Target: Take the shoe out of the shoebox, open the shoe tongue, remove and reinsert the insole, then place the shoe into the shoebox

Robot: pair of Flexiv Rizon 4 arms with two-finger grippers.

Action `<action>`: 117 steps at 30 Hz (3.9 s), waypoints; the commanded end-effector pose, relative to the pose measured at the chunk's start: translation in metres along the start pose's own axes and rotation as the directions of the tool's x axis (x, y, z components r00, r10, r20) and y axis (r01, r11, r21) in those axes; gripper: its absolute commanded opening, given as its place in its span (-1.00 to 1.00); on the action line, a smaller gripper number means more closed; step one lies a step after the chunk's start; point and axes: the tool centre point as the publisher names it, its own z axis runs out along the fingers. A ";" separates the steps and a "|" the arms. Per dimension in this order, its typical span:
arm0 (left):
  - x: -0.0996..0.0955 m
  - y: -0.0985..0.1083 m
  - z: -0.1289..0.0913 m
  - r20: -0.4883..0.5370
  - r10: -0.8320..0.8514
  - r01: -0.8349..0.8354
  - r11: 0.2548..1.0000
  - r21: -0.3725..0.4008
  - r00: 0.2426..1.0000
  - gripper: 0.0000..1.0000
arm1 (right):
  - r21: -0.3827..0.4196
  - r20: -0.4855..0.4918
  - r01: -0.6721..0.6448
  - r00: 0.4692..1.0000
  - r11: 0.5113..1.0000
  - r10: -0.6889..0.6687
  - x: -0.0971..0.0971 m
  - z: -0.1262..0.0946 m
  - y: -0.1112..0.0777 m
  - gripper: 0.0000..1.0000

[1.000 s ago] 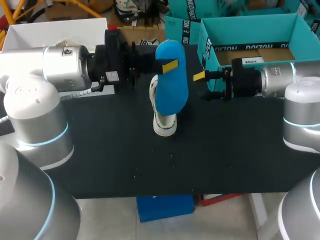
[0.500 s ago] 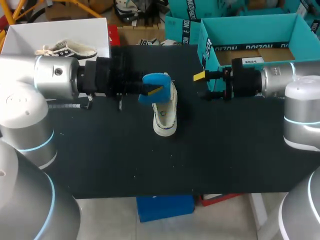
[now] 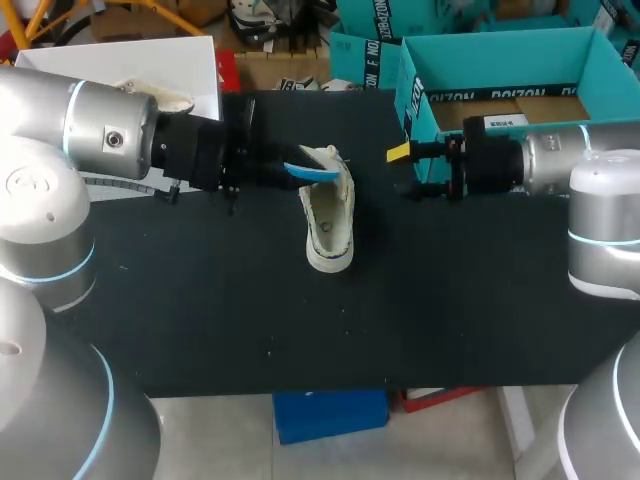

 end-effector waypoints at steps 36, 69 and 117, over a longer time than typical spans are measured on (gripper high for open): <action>0.145 -0.027 0.014 0.249 0.380 -0.388 0.922 -0.021 0.891 -1.00 | -0.002 0.002 -0.001 1.000 1.000 0.001 0.000 0.002 0.000 1.00; 0.231 -0.049 0.047 0.158 0.706 -0.699 0.707 -0.108 0.690 -1.00 | -0.002 0.002 -0.001 1.000 1.000 0.001 0.000 0.002 0.000 1.00; 0.152 0.125 0.051 0.132 0.813 -0.804 0.581 -0.128 0.567 -1.00 | -0.002 0.002 -0.001 1.000 1.000 0.001 0.000 0.002 0.000 1.00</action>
